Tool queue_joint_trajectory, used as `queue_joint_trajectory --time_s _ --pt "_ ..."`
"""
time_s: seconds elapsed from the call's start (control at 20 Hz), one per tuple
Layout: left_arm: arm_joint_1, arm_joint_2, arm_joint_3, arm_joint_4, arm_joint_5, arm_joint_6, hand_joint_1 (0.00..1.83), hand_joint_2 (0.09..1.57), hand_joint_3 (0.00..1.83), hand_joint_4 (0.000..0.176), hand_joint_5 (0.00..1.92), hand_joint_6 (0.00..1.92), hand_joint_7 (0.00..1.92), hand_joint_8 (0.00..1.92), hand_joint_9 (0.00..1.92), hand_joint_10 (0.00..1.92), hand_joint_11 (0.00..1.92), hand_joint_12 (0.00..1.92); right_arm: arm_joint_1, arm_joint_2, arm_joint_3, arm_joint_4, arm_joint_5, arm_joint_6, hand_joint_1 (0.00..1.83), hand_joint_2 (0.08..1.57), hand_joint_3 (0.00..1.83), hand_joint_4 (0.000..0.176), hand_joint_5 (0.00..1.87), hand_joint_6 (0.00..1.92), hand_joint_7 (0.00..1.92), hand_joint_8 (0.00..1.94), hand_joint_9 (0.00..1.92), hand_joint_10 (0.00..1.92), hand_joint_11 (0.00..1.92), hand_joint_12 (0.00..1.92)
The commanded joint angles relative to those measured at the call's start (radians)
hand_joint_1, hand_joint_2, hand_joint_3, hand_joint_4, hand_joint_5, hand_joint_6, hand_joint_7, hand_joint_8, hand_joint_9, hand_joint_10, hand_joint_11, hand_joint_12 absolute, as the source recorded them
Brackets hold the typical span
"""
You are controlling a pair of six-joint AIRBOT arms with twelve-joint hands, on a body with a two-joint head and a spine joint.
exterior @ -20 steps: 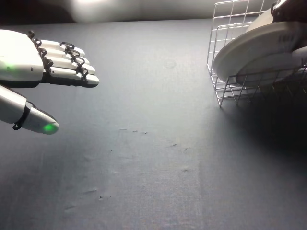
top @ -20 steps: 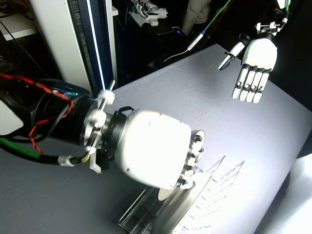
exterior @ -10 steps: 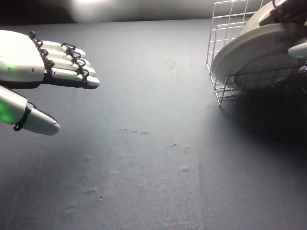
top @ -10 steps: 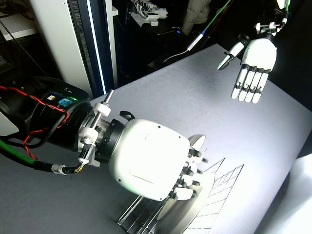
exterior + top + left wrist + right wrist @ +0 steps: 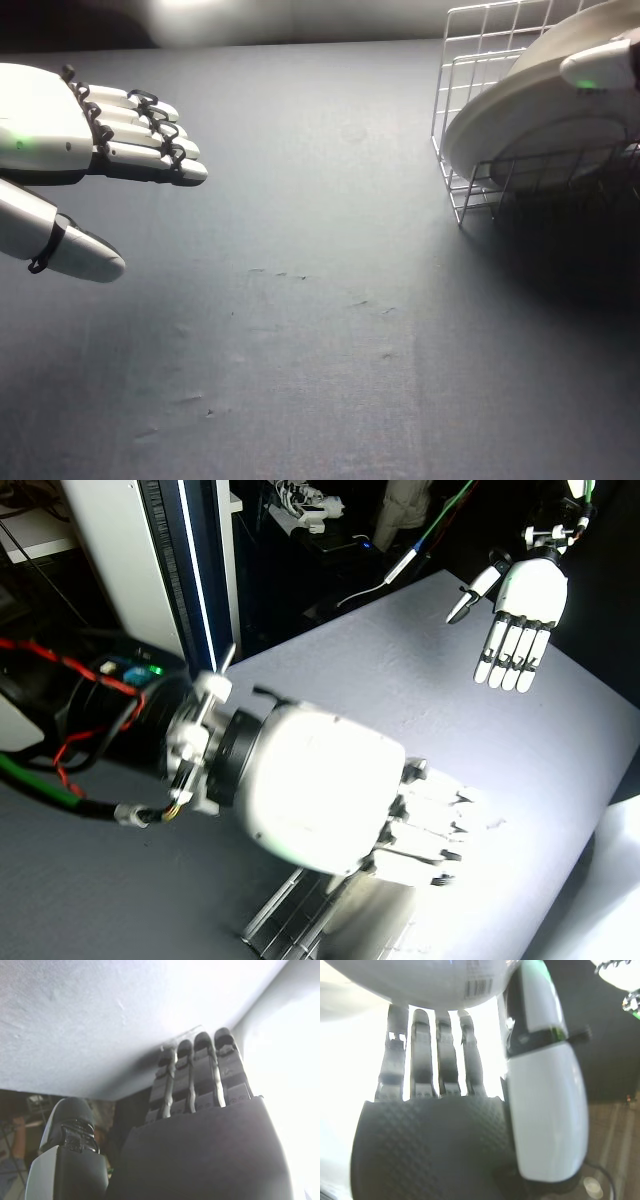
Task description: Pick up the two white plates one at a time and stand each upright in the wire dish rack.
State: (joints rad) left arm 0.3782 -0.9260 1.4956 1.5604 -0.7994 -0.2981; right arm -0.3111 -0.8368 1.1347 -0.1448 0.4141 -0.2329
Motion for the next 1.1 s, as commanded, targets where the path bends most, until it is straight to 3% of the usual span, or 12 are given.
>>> queue_joint_trajectory --time_s 0.0,0.25,0.35,0.5,0.75,0.95,1.05 --pt "-0.01 0.006 0.001 -0.061 -0.017 -0.007 0.0 1.19 0.0 0.0 0.07 0.0 0.06 0.0 0.04 0.0 0.0 0.04 0.023 0.007 -0.009 0.012 0.11 0.005 0.97 0.99 0.0 0.0 0.02 0.0 0.0 0.0 0.0 0.0 0.0 0.09" --pt "-0.01 0.006 0.003 -0.061 -0.021 -0.007 0.0 1.19 0.0 0.0 0.07 0.0 0.06 0.0 0.04 0.0 0.0 0.03 0.062 0.007 -0.052 -0.057 0.118 0.005 0.95 0.94 0.0 0.0 0.0 0.0 0.0 0.0 0.0 0.0 0.0 0.2" --pt "-0.01 0.006 0.002 -0.057 -0.028 -0.007 0.0 1.19 0.0 0.0 0.09 0.01 0.08 0.01 0.06 0.01 0.02 0.05 0.064 0.007 -0.055 -0.128 0.137 0.002 0.96 0.94 0.0 0.0 0.0 0.0 0.0 0.0 0.0 0.0 0.0 0.11" --pt "-0.011 0.009 -0.005 -0.05 -0.04 -0.011 0.0 1.19 0.0 0.0 0.07 0.01 0.06 0.01 0.04 0.01 0.01 0.01 0.054 0.007 -0.055 -0.27 0.186 -0.012 0.94 0.93 0.0 0.0 0.0 0.0 0.0 0.0 0.0 0.0 0.0 0.0" --pt "-0.011 0.039 -0.032 0.006 -0.125 -0.011 0.0 1.19 0.0 0.0 0.05 0.0 0.04 0.0 0.02 0.0 0.0 0.0 0.049 0.006 -0.055 -0.617 0.355 -0.057 0.82 0.88 0.0 0.0 0.0 0.0 0.0 0.0 0.0 0.0 0.0 0.0" --pt "-0.037 0.072 -0.058 0.012 -0.163 0.015 0.0 1.2 0.0 0.0 0.07 0.0 0.05 0.0 0.03 0.0 0.0 0.0 0.043 0.006 -0.058 -0.725 0.431 -0.115 0.77 0.86 0.0 0.0 0.0 0.0 0.0 0.0 0.0 0.0 0.0 0.0" --pt "-0.065 0.086 -0.075 0.061 -0.174 0.04 0.0 1.19 0.0 0.0 0.08 0.01 0.07 0.01 0.06 0.02 0.03 0.02 0.033 0.007 -0.057 -0.766 0.478 -0.149 0.76 0.84 0.0 0.0 0.0 0.0 0.0 0.0 0.0 0.0 0.0 0.0"
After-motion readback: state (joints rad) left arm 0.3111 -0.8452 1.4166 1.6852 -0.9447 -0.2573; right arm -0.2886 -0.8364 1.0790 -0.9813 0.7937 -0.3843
